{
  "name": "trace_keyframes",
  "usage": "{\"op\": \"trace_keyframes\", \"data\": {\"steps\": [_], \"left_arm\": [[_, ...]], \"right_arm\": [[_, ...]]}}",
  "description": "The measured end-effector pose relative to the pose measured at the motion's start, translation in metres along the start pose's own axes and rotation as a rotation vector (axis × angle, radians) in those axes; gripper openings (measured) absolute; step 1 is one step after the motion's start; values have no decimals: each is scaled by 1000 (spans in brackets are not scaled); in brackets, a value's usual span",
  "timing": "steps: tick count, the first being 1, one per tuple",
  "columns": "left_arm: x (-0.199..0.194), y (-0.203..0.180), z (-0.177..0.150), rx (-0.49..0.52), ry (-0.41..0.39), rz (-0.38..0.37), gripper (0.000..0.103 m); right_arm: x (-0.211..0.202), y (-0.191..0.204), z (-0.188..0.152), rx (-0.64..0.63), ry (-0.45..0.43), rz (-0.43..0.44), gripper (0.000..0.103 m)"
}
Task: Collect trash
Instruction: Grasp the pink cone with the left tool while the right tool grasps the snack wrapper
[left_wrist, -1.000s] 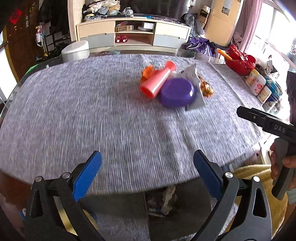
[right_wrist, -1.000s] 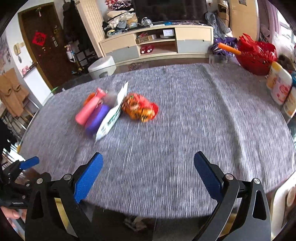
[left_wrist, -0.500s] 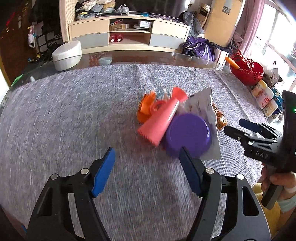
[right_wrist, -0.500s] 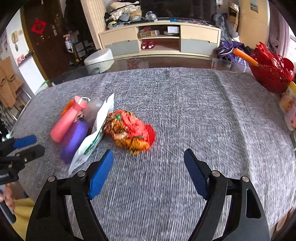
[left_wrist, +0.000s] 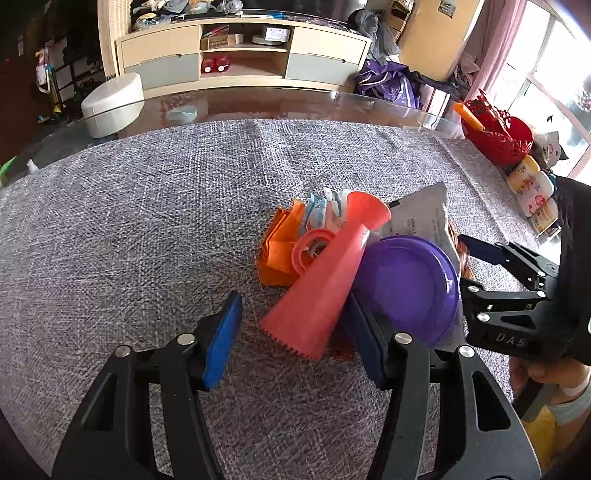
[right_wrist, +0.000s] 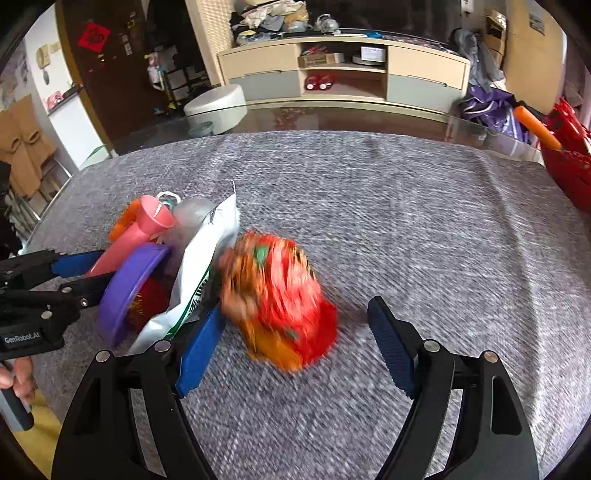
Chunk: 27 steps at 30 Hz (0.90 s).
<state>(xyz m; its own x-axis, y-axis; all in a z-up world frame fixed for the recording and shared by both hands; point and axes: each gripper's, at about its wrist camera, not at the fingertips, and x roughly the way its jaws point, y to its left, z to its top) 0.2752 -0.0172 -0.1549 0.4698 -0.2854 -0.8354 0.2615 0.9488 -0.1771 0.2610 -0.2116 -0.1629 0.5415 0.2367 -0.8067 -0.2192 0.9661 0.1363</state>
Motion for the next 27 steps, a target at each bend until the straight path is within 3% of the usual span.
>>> {"op": "trace_keyframes", "data": {"steps": [1,2,5,14,18,27], "left_arm": [[0,-1,0,2,-1,-3,53],[0,-1,0,7,-1,-7,51],[0,-3,0,13,4,-25,45],[-2,-7,-4,22,8,-30,42],[-8,-15,-11,57,1,4,41],[-53,-22,-32,64,-60,37,39]], "right_arm": [[0,2,1,-7,-5,3,74],[0,4,2,-10,-7,8,57],[-2,5,4,-10,-13,14,47],[-10,0,-5,12,-7,15,45],[-21,-6,-9,31,-18,0,45],[-59,-11,-25,68,-54,-55,45]]}}
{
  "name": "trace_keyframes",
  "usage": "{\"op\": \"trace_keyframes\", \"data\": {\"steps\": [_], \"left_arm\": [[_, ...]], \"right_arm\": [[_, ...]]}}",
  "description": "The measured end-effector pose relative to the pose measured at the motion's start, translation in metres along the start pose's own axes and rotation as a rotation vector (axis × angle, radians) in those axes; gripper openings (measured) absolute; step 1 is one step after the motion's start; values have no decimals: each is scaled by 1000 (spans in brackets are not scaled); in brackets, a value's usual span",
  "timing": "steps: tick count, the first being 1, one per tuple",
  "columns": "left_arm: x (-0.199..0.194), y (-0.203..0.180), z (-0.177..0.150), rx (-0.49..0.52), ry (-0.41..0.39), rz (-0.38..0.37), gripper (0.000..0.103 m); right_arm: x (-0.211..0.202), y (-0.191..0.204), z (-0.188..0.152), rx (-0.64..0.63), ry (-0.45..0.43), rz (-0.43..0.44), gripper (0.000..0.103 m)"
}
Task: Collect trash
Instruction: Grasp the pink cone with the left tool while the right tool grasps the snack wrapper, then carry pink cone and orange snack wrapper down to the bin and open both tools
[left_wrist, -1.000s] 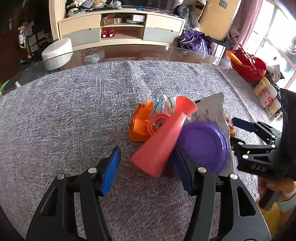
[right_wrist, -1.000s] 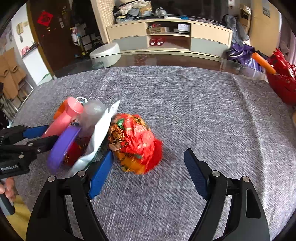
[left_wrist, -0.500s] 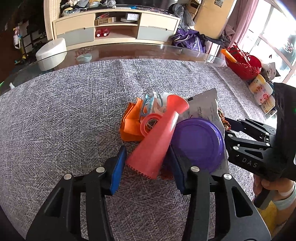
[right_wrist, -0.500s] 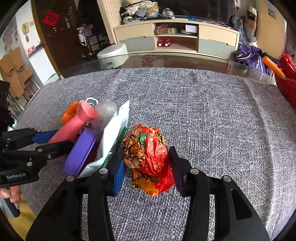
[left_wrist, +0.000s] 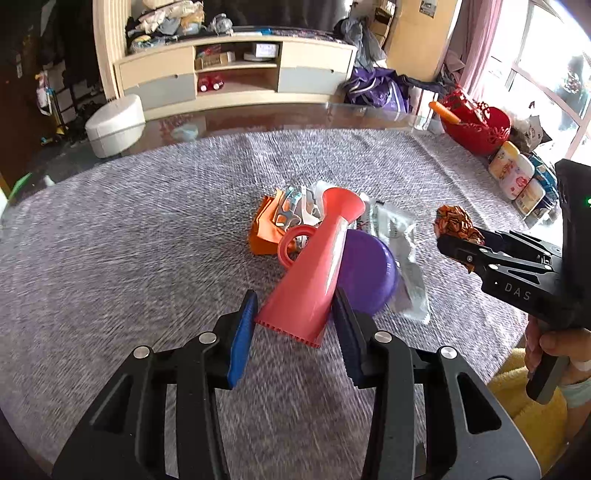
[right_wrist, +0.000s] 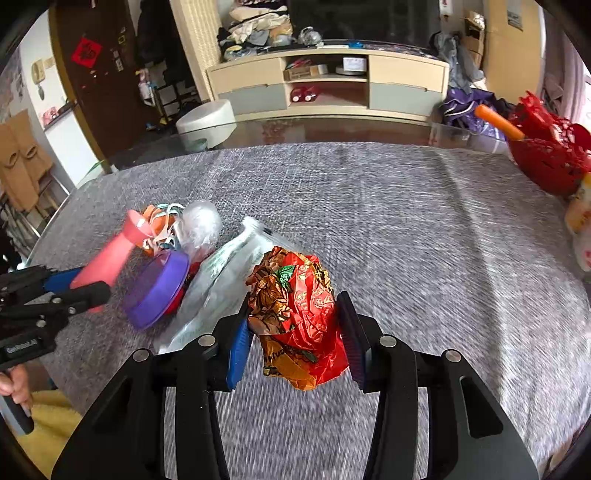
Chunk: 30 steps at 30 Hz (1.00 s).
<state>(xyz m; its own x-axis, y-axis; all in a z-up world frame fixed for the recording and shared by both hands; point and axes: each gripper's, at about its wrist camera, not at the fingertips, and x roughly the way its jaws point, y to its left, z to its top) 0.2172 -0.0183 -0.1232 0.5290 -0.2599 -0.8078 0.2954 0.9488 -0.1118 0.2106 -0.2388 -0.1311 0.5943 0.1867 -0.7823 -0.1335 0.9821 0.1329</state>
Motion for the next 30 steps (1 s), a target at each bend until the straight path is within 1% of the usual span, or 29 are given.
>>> {"op": "trace_keyframes", "data": {"steps": [3,9,16,23,26,30], "left_arm": [[-20,-4,-9,-2,-21,3,39],[-57,-20,-40,10,-39,-3,39],[-88,-41,-91,-9,-38,-26,39],[-96,-51,-141,-21,7,-39,39],[-94,-56,-160,-25,30,-40,39],[-82,-59,-186,-38,73,-49,39]], "right_arm": [[-18,-2,-7,14,-16,1,45],[-57,9,-30,0,-37,20,45],[-92,22,-70,-4,-38,56,45],[-104,33,-114,9,0,93,45],[-102,37,-135,17,32,105,45],[-91,41,-160,29,82,119,45]]}}
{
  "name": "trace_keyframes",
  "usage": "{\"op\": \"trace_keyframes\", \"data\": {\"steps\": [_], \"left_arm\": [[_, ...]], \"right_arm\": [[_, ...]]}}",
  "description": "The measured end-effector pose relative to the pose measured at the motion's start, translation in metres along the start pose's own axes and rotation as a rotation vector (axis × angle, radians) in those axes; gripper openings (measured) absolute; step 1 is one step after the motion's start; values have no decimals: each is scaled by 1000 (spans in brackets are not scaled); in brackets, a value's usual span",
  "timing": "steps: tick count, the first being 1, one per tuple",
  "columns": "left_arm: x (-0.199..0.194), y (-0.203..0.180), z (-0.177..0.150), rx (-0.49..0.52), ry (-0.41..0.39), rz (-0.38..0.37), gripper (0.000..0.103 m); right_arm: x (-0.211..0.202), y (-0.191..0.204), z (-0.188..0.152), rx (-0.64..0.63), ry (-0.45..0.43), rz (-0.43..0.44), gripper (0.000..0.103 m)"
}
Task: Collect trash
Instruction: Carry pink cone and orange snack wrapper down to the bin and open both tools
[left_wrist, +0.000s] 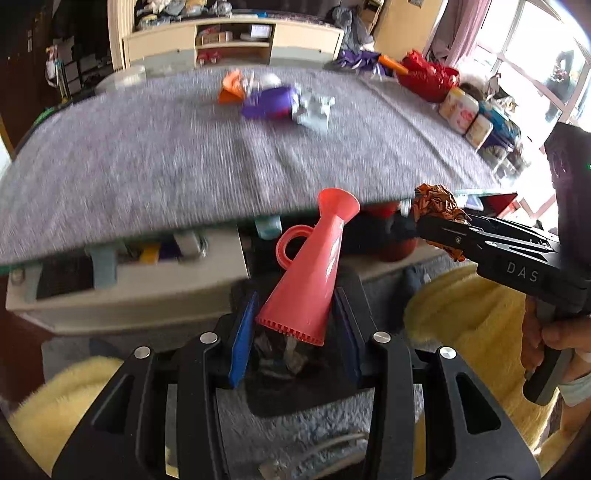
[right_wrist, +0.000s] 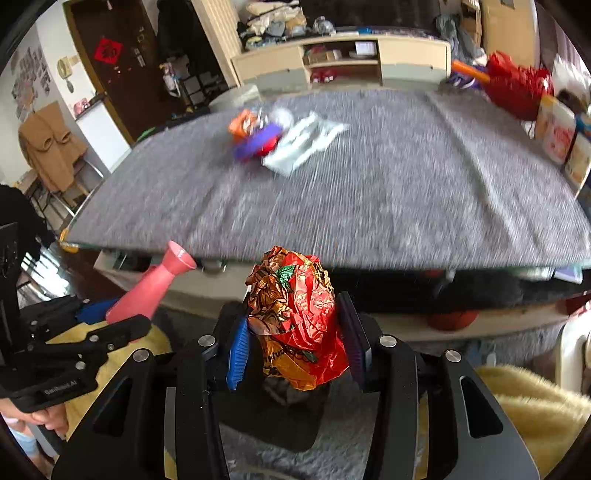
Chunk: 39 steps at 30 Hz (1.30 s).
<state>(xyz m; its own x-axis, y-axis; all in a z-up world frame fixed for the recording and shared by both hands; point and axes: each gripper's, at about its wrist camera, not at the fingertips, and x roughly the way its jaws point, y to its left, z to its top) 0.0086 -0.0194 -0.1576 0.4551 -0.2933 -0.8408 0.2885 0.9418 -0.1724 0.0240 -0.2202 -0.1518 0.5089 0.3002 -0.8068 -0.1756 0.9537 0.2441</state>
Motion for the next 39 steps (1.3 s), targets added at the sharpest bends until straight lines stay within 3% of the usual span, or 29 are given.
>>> {"op": "trace_keyframes", "data": {"steps": [13,22,27,32,36,38,39], "left_arm": [[58,-3,-62,-71,166,-12,35],[77,1,-69,-74,215,-2,35],[80,3,-68,-89,225,-7,35],[77,7,-66,-94,214,12,56],[75,10,-63,-104,206,29,75],[73,12,-62,-107,203,39,82],[72,13,-61,-108,201,40,84]], "right_arm": [[56,8,-57,20,173,3,45],[74,7,-64,37,241,13,45],[80,3,-60,71,262,33,52],[78,-3,-55,103,238,19,78],[74,-10,-50,116,218,-23,82],[71,-14,-48,120,207,-45,93],[68,-16,-46,125,192,-59,93]]}}
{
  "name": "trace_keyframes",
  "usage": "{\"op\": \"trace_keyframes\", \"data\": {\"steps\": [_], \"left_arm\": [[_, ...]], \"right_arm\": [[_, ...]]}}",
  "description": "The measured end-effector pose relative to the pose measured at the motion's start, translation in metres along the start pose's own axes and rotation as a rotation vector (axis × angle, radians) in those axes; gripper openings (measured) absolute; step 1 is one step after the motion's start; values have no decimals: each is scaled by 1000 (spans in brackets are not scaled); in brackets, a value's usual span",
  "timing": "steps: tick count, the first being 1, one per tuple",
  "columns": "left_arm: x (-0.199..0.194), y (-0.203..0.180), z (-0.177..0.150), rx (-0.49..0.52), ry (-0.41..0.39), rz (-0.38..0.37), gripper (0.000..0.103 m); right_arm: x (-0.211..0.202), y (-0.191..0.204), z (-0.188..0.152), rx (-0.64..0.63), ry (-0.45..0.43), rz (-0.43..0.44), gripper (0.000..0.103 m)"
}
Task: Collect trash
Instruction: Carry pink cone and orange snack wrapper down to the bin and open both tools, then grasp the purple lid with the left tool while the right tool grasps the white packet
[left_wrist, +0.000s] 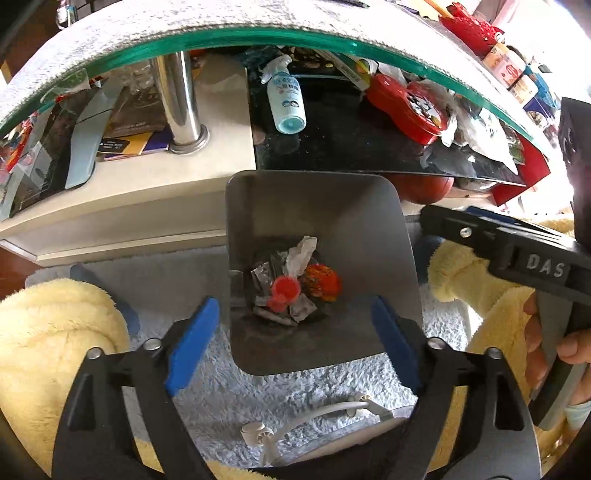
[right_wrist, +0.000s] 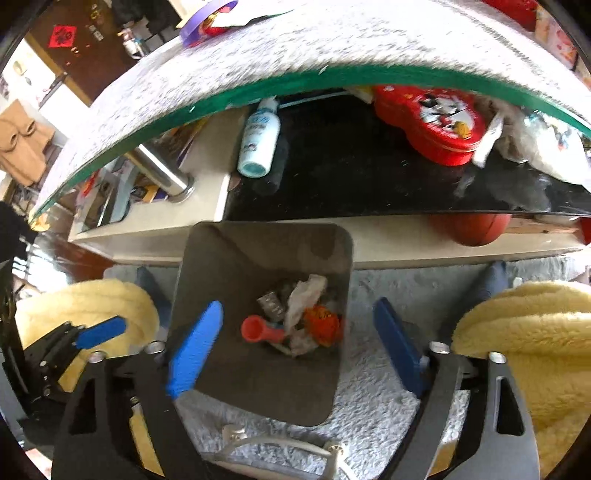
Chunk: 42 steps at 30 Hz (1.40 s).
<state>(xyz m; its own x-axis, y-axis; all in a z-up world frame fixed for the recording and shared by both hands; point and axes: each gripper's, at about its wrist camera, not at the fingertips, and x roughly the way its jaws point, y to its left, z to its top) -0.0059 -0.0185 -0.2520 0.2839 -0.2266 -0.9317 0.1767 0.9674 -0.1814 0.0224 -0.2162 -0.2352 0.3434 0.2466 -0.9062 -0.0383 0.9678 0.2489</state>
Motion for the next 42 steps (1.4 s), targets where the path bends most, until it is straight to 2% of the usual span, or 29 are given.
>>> {"op": "trace_keyframes", "data": {"steps": [2,7,14,19,26,35,42], "left_arm": [[-4,1,3,-1,-9,7,91],[-26,4,15,0,-62,16,95],[-62,8,40,5,-143,19,95],[-79,8,65,25,-189,27,95],[-87,7,105,43,-226,35,95],[-79,4,162,74,-239,48,95],[-72,3,198,90,-252,54,95]], "right_arm": [[-5,-4,4,13,-10,1,93],[-33,-13,23,49,-77,21,93],[-74,-15,57,36,-182,21,93],[-85,-14,84,2,-220,-3,93],[-85,-14,117,-25,-247,-27,93],[-66,-16,172,2,-257,23,93],[-46,-8,207,-41,-250,-7,92]]}}
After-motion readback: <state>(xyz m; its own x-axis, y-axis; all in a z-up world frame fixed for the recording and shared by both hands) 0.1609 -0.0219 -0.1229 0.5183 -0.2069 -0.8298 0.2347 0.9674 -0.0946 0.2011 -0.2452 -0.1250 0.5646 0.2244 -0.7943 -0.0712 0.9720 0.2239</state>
